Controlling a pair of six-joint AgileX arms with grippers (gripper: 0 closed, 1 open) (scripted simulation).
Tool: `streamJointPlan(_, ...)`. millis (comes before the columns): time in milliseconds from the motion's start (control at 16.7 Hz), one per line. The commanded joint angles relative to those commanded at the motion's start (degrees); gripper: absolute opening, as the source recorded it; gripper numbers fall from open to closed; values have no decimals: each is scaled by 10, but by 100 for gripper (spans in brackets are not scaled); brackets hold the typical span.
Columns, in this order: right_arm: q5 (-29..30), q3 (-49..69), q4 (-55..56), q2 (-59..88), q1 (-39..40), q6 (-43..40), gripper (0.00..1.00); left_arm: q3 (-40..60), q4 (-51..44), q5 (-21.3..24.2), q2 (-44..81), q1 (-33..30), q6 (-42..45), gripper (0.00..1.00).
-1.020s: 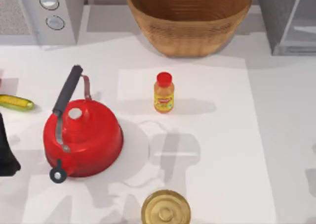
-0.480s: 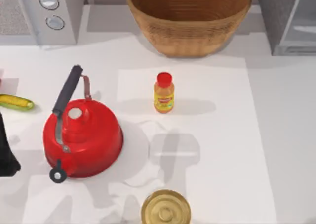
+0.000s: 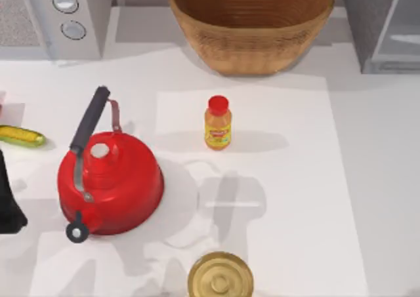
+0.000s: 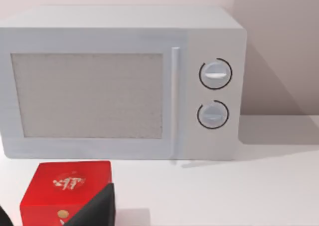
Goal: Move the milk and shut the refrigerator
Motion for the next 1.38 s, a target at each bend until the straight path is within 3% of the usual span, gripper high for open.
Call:
streamJointPlan(360, 2, -2, 7, -1, 8, 7, 100, 0, 0, 0, 0, 0, 0, 100)
streamJointPlan(600, 11, -3, 80, 1, 63, 86, 100, 0, 0, 0, 0, 0, 0, 100)
streamJointPlan(1380, 95, -12, 563, 7, 422, 684, 100, 0, 0, 0, 0, 0, 0, 100)
